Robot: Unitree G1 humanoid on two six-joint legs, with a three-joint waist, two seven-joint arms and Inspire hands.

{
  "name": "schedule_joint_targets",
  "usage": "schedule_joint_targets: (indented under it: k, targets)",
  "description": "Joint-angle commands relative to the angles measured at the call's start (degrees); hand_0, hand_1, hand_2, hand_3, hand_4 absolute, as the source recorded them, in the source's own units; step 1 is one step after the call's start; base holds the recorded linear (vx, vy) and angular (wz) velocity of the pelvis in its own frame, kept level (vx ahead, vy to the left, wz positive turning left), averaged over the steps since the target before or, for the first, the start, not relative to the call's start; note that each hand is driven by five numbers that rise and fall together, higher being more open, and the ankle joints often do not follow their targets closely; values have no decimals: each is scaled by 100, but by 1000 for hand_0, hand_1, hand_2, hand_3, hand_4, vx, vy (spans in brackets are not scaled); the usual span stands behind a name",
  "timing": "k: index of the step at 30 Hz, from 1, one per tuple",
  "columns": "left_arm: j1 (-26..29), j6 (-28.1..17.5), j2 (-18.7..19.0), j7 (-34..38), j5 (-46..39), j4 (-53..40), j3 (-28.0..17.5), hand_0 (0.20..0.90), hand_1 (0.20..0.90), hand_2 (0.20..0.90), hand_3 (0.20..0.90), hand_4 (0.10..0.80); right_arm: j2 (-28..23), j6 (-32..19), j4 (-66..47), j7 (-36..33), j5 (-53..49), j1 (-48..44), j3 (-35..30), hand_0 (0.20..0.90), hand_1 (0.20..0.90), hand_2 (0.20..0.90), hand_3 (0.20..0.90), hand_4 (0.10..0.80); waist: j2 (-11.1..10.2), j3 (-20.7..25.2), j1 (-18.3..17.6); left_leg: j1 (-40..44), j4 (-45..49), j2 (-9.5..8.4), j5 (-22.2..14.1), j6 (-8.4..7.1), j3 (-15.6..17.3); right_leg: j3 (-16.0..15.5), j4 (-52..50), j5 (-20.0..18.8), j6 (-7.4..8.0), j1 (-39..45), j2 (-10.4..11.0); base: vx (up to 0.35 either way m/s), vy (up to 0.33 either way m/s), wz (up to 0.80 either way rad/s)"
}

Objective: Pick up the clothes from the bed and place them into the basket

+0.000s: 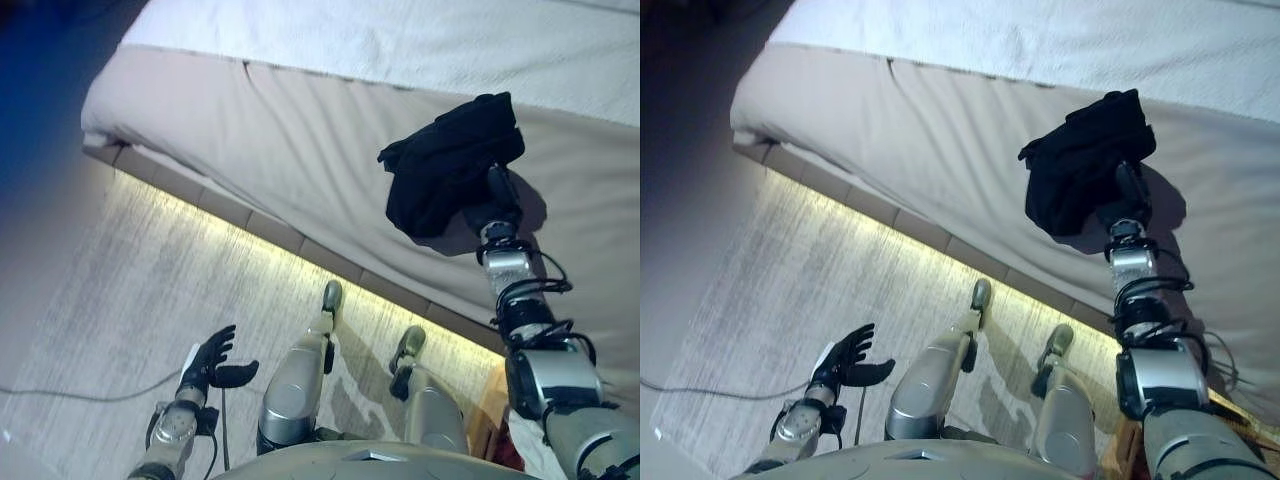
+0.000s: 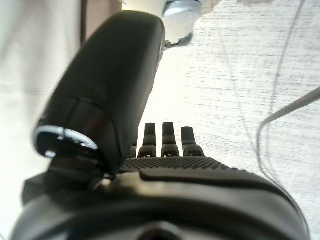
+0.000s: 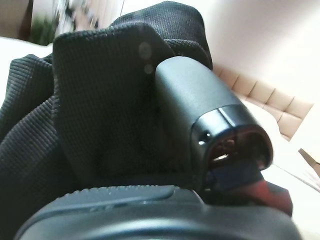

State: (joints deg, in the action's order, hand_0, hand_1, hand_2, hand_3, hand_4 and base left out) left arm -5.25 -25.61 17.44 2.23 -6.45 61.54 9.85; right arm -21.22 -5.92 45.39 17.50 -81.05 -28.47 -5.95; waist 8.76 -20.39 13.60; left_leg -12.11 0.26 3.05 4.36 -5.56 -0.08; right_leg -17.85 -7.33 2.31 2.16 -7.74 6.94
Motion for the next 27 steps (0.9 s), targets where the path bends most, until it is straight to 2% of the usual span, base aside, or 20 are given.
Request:
schedule_joint_targets:
  k: [1,3,6,11,16,19,20,21,22,23,25,27]
  targets:
    - [-453,-295,318,139,344,318,-54,900,900,900,900,800,79,-197,-1244,708,-452,37,-162,300,300,300,200,100,-484,926,-150,185,51,167,184,-153,104,163,385,9,89,470,-27,89,18,-9]
    - [-499,-244,361,27,182,438,-128,900,900,900,900,800,273,-142,-1737,810,-498,240,-82,300,300,300,200,100,-571,1169,-253,483,-103,177,156,-141,148,239,604,-73,119,686,-64,74,15,-7]
    - [-648,-209,314,21,391,450,-208,900,900,900,900,800,363,37,-2354,825,-485,567,-44,300,300,300,200,100,-660,1368,-321,747,-187,198,136,-111,254,295,833,-193,163,927,-55,103,5,-8]
    - [-570,-131,459,-183,381,552,-301,900,900,900,900,800,332,-7,-3099,810,-649,544,-56,300,300,300,200,100,-732,1676,-407,1158,-352,243,23,-106,380,313,1099,-212,173,1300,-146,24,-22,-6]
    - [-476,-176,525,-260,438,696,-337,900,900,900,900,800,341,-100,-3595,619,-530,648,-15,300,300,300,200,100,-807,1801,-600,1457,-413,246,-79,-51,469,475,1118,-196,161,1437,-208,-11,-20,-11]
    - [-445,-213,539,-320,504,676,-400,900,900,900,900,800,412,-110,-3885,569,-391,917,-6,300,300,300,200,100,-866,1779,-707,1474,-130,252,-204,-48,535,585,1075,-201,139,1465,-175,-6,30,-17]
    - [-445,-203,532,-364,548,631,-416,900,900,900,900,800,387,-86,-3934,605,-353,1022,-20,300,300,300,200,100,-885,1755,-726,1418,135,258,-182,-70,443,655,1068,-217,119,1481,-171,56,71,-21]
    - [-470,-188,516,-371,501,610,-412,900,900,900,900,800,382,-13,-3944,613,-348,1056,-8,300,300,300,200,100,-907,1744,-690,1373,275,210,-241,-50,104,750,1056,-233,113,1470,-157,100,101,-26]
    - [-501,-174,495,-355,377,599,-405,900,900,900,900,800,372,83,-3922,634,-411,1056,43,300,300,300,200,100,-915,1737,-647,1346,341,95,-320,13,-283,883,1028,-234,118,1452,-150,76,134,-57]
    - [-536,-166,486,-352,170,603,-448,900,900,900,900,800,365,177,-3796,801,-510,1025,173,300,300,300,200,100,-900,1731,-567,1322,295,-149,-432,175,-882,1185,960,-271,143,1352,-143,47,135,-67]
    - [-547,-245,504,-439,232,617,-498,900,900,900,900,800,360,106,-3667,830,-616,1016,200,300,300,300,200,100,-882,1723,-512,1341,365,-255,-553,266,-1055,1429,944,-285,185,1319,-113,-4,133,-116]
    - [-547,-419,555,-566,436,577,-488,900,900,900,900,800,402,-107,-3565,763,-595,1081,89,300,300,300,200,100,-841,1714,-521,1409,307,-257,-674,322,-904,1484,929,-327,303,1307,29,-45,195,-154]
